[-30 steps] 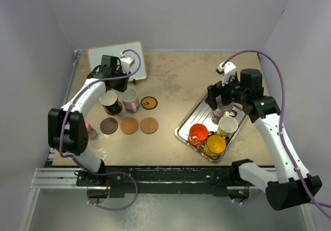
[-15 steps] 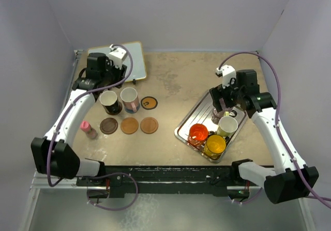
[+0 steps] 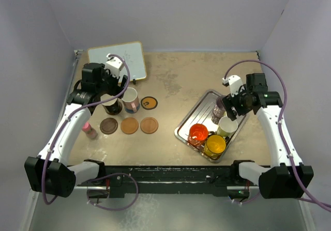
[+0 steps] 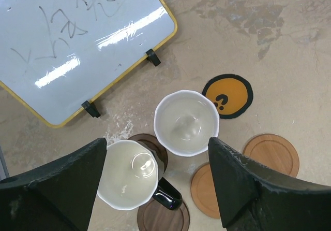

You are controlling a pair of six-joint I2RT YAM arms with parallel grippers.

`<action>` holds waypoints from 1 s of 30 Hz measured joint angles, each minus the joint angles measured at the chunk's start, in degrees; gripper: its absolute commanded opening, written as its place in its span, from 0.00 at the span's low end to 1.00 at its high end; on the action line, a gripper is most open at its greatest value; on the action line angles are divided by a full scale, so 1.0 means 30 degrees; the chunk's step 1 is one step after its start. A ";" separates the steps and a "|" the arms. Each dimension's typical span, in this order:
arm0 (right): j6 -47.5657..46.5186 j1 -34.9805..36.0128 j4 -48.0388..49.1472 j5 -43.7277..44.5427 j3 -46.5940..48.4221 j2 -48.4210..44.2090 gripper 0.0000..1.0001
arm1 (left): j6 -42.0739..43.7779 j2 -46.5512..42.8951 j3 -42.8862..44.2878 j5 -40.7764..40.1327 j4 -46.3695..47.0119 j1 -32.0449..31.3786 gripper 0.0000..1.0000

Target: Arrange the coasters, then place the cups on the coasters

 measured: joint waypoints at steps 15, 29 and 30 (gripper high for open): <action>-0.3636 -0.0911 -0.1129 -0.1617 -0.0721 0.4444 0.46 | 0.0066 -0.0386 -0.0313 0.0729 0.0401 0.0007 0.78; -0.4240 -0.0925 -0.1756 -0.2047 -0.0401 0.5231 0.02 | 0.0080 -0.0437 -0.0401 0.0758 0.0481 0.0007 0.78; -0.4306 -0.0918 -0.1923 -0.2040 -0.0284 0.5231 0.01 | 0.0080 -0.0437 -0.0401 0.0758 0.0481 0.0007 0.78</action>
